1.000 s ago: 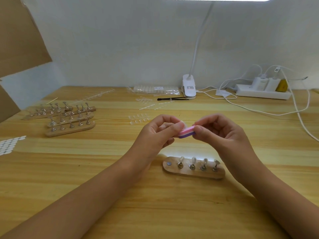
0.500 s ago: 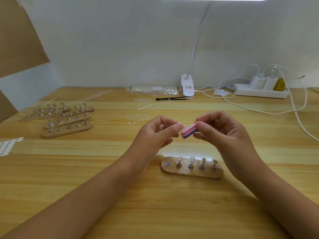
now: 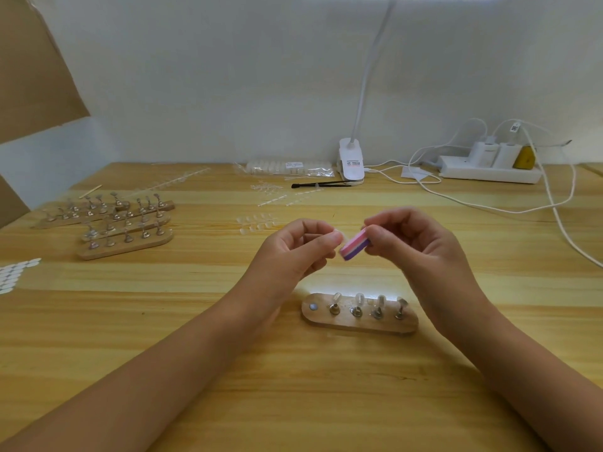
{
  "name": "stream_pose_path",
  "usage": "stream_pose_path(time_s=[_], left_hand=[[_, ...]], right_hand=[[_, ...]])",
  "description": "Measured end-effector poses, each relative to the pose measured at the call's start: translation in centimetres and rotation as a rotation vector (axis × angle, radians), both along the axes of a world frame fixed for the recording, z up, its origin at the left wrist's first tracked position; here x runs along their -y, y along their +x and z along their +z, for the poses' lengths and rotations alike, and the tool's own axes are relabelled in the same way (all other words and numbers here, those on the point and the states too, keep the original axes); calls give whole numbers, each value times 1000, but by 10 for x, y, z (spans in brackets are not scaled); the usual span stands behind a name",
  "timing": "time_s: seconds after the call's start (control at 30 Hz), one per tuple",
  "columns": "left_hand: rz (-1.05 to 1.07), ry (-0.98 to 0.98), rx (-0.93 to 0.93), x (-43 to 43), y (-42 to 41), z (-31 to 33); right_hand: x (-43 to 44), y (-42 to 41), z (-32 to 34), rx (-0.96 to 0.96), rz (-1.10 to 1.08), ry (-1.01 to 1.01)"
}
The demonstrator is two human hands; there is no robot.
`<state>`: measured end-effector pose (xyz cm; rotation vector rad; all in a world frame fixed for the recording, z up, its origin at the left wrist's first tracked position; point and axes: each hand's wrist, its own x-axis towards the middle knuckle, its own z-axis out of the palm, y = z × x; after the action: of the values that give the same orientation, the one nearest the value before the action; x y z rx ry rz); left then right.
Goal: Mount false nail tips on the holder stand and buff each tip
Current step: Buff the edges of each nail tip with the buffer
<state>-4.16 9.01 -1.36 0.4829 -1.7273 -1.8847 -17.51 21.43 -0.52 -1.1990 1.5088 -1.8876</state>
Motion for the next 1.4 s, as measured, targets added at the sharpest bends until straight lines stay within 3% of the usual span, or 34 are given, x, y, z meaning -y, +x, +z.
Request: stream_pose_path(time_s=[0.1,0.2,0.8,0.93,1.4], left_hand=[[-32,22,-36,1,0,-2],[-33,33,-47,2,-1,-3],[-43,60,-86,1,-1,-3],[-46,59,-99,2,0,-1],[-51,81,-136,1,2,3]], right_hand=[[-1,3,-1,-58,52,36],[0,0,-1,-9,-20,-4],[1,-3,-3,15,58,27],[1,-4,-2,110,40,-19],[-1,-2,2,43,173,68]])
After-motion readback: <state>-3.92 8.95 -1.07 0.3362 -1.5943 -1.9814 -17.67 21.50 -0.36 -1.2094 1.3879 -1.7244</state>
